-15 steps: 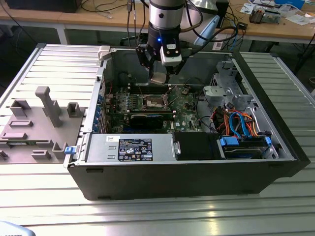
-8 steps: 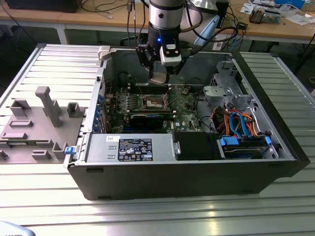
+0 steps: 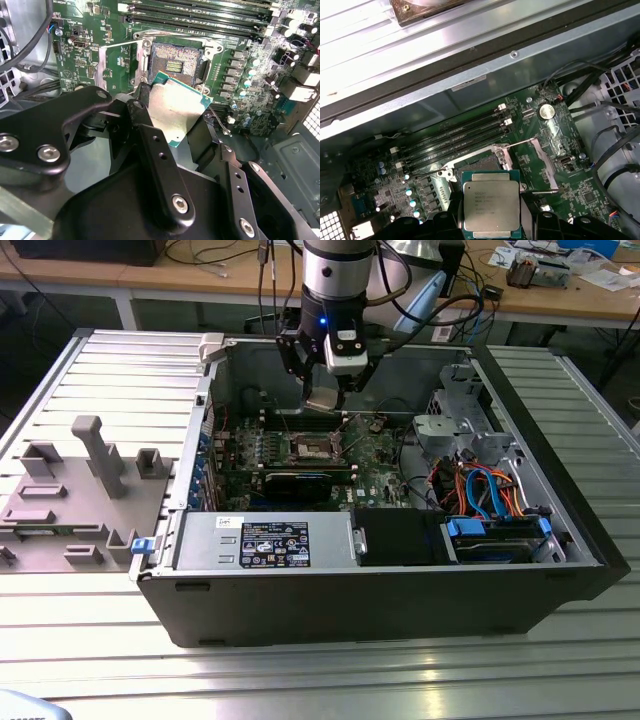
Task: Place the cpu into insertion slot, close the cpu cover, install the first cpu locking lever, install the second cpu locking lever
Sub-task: 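Place the cpu into insertion slot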
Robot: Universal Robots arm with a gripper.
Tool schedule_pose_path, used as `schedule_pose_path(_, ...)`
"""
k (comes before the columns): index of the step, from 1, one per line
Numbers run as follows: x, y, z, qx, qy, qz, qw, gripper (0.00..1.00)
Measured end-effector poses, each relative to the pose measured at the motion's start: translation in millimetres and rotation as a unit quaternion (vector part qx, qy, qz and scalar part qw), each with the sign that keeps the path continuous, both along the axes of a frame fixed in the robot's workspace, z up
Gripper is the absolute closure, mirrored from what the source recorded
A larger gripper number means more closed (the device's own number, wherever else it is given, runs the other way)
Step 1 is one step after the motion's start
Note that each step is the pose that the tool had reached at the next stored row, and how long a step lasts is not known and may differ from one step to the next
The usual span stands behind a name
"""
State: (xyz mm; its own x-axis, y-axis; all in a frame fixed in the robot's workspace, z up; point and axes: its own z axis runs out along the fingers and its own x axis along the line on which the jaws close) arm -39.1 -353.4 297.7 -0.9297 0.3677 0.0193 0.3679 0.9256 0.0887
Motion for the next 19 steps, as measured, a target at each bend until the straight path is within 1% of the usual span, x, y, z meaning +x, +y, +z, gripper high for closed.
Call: schedule_pose_path(19,0.0,0.0,-0.4,0.0000,0.0000,-0.015,0.99989,0.45)
